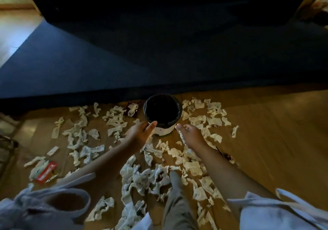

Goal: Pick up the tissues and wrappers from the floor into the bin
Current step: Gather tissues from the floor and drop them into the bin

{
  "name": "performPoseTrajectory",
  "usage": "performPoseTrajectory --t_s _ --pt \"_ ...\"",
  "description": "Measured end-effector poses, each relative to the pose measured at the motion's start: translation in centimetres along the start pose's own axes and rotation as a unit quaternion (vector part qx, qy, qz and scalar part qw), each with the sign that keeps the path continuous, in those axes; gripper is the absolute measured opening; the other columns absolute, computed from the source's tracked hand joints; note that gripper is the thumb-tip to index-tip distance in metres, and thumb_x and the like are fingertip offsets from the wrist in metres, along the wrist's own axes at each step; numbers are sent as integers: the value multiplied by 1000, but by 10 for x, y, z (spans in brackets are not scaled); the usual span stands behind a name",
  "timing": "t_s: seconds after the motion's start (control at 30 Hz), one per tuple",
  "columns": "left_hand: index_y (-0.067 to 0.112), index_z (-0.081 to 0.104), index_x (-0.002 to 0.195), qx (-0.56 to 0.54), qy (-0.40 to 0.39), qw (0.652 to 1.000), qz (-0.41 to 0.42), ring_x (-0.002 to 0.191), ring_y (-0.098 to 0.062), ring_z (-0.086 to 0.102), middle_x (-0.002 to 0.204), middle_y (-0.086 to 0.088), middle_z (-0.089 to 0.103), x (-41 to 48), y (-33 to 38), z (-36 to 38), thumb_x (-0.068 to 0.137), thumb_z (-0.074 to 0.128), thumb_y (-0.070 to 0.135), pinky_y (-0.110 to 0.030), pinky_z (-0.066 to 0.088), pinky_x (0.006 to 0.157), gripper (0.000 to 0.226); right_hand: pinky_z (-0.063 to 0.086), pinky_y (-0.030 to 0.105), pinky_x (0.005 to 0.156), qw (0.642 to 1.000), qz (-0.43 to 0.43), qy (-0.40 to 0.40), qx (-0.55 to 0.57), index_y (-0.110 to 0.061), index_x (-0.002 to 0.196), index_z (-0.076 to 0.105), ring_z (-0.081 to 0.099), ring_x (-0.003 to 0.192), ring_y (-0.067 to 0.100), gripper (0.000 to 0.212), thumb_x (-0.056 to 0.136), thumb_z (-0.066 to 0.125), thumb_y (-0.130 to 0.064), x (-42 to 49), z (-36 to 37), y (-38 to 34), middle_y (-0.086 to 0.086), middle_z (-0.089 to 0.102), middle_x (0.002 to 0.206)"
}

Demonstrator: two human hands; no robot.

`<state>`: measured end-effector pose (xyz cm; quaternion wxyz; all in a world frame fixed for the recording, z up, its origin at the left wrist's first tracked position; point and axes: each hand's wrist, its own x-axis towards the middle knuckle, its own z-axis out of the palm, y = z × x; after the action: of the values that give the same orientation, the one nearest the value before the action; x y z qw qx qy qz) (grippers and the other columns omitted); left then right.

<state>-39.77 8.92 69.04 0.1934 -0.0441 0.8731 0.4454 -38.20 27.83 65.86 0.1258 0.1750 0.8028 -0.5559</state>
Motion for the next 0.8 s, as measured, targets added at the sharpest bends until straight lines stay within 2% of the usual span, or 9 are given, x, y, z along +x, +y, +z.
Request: performPoseTrajectory --t_s 0.13,0.2,0.3,0.43,0.5,0.53,0.57,0.63,0.8 --pt "23 52 82 -17 1 1000 -12 63 -14 54 72 -3 54 83 10 6 93 39 50 -23 47 54 32 39 26 61 998 45 -12 34 -10 95 55 52 76 16 28 94 48 -37 89 -1 -13 -2 51 73" --pt "18 53 87 -45 11 999 -28 59 -9 50 71 1 51 133 16 10 95 39 44 -15 41 47 31 39 29 64 994 77 -27 74 -11 82 53 51 69 17 29 93 47 -37 141 0 -16 -5 54 63" --pt "25 52 85 -126 40 989 -62 71 -15 55 83 -3 57 215 14 25 94 41 42 -20 46 59 23 39 32 61 976 120 -48 177 -16 62 40 45 51 15 21 83 45 -16 225 2 -17 3 46 48" --pt "28 38 65 -166 88 975 -120 66 -15 46 70 2 45 331 -11 60 94 41 45 -33 39 68 34 40 32 65 968 174 -18 181 -2 83 48 48 52 13 9 82 40 2 341 13 7 7 46 60" --pt "19 45 64 -161 84 973 -141 57 -15 45 64 -4 45 381 -29 80 94 39 46 -30 34 61 40 43 30 65 967 209 -36 143 1 102 53 55 69 20 31 74 48 -11 396 28 33 10 55 76" --pt "11 54 76 -165 81 970 -158 64 -20 54 72 -12 53 402 -39 90 94 40 46 -28 34 59 41 45 31 70 963 232 -50 127 -1 115 53 57 81 25 45 72 51 -15 420 36 49 13 59 90" --pt "4 56 100 -182 86 962 -186 83 -26 60 92 -19 58 422 -49 100 94 41 44 -28 38 62 43 46 33 77 960 248 -61 112 -6 124 49 57 94 28 49 76 53 -16 440 44 60 14 59 107" --pt "2 33 132 -244 102 934 -242 112 -32 51 125 -21 48 455 -67 118 95 46 37 -33 41 81 52 44 37 86 958 263 -65 98 -11 132 43 53 107 31 47 86 54 -15 470 60 80 15 53 123" --pt "13 23 139 -372 109 880 -274 125 -35 40 141 -20 34 497 -105 132 93 53 28 -45 39 98 57 43 38 85 956 257 -65 123 -17 142 34 50 106 26 50 94 50 -22 505 88 119 12 47 134"
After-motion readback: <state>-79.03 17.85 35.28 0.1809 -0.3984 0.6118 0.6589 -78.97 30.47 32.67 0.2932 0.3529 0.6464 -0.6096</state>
